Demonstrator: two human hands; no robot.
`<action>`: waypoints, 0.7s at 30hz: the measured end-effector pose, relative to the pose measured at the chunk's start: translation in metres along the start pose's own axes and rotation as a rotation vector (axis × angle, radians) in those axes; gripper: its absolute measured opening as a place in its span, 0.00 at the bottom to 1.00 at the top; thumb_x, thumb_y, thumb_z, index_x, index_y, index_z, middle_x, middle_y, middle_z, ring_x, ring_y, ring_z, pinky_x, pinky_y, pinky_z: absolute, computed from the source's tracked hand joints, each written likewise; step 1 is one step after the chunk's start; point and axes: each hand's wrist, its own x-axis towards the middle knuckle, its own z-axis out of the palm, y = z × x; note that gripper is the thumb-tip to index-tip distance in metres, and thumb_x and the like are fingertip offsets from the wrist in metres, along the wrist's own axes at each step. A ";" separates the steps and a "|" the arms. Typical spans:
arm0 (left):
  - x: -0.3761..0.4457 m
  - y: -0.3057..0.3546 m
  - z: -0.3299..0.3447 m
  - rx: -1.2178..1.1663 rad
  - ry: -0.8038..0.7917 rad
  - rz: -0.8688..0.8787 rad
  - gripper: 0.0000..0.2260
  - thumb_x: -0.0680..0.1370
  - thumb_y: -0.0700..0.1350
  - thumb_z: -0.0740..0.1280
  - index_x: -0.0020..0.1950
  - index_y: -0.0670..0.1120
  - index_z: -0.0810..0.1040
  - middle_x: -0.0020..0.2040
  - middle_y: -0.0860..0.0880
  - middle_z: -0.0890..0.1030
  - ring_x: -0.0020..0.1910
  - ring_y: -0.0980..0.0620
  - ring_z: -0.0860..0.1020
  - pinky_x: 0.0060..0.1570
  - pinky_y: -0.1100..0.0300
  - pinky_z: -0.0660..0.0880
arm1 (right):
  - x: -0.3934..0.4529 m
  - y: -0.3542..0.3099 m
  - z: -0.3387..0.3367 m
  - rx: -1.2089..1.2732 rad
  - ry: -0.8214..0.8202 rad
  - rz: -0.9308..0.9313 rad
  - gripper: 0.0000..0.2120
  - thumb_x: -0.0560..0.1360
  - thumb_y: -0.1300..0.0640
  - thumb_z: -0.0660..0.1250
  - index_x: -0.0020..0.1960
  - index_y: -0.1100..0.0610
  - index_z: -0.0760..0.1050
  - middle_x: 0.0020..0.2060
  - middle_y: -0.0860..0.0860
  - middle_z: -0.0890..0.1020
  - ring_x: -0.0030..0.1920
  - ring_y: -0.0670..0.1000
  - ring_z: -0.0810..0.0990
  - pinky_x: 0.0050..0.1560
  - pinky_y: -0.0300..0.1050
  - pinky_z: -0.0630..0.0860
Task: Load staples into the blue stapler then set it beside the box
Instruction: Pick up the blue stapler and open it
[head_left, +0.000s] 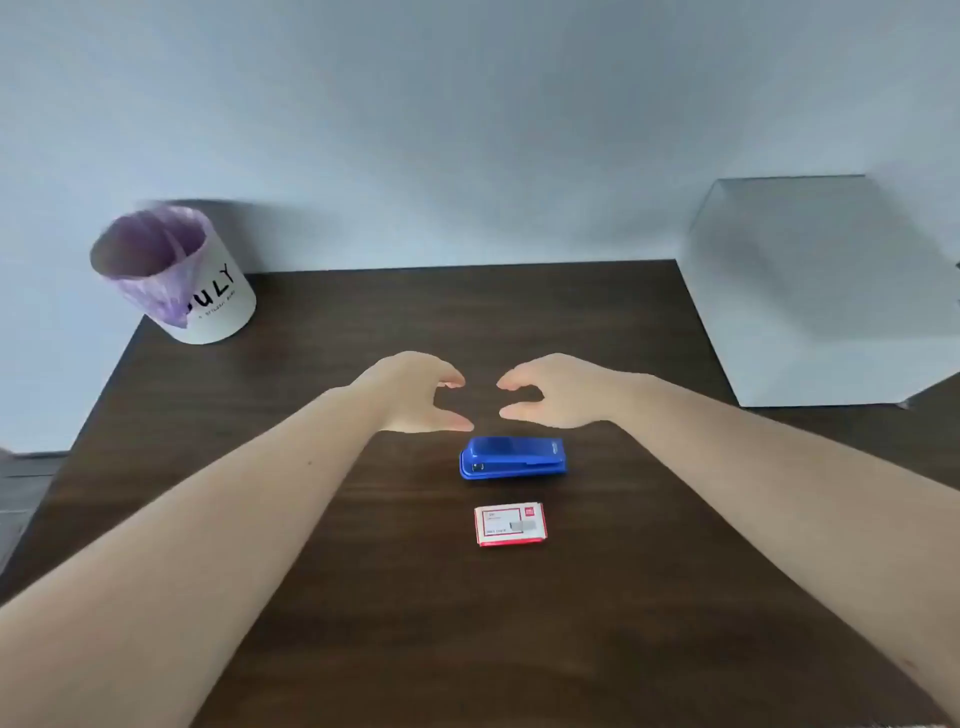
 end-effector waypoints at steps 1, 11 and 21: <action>0.002 0.000 0.010 -0.008 -0.036 -0.011 0.29 0.69 0.61 0.69 0.67 0.52 0.71 0.66 0.54 0.75 0.67 0.53 0.71 0.65 0.54 0.69 | 0.002 0.001 0.007 -0.001 -0.023 -0.006 0.26 0.76 0.44 0.61 0.71 0.52 0.65 0.70 0.48 0.71 0.69 0.51 0.69 0.69 0.47 0.67; 0.017 -0.010 0.067 -0.109 -0.088 -0.018 0.25 0.64 0.58 0.75 0.58 0.51 0.77 0.55 0.53 0.79 0.55 0.52 0.76 0.57 0.56 0.74 | 0.021 0.005 0.052 0.017 -0.012 -0.139 0.28 0.73 0.45 0.68 0.69 0.54 0.68 0.63 0.51 0.78 0.61 0.51 0.76 0.58 0.41 0.71; 0.028 -0.020 0.096 -0.218 0.082 0.031 0.17 0.63 0.54 0.77 0.47 0.49 0.79 0.41 0.53 0.80 0.45 0.50 0.79 0.50 0.54 0.76 | 0.019 0.010 0.077 -0.135 0.255 -0.310 0.11 0.75 0.49 0.65 0.52 0.56 0.76 0.43 0.48 0.80 0.42 0.50 0.75 0.42 0.40 0.71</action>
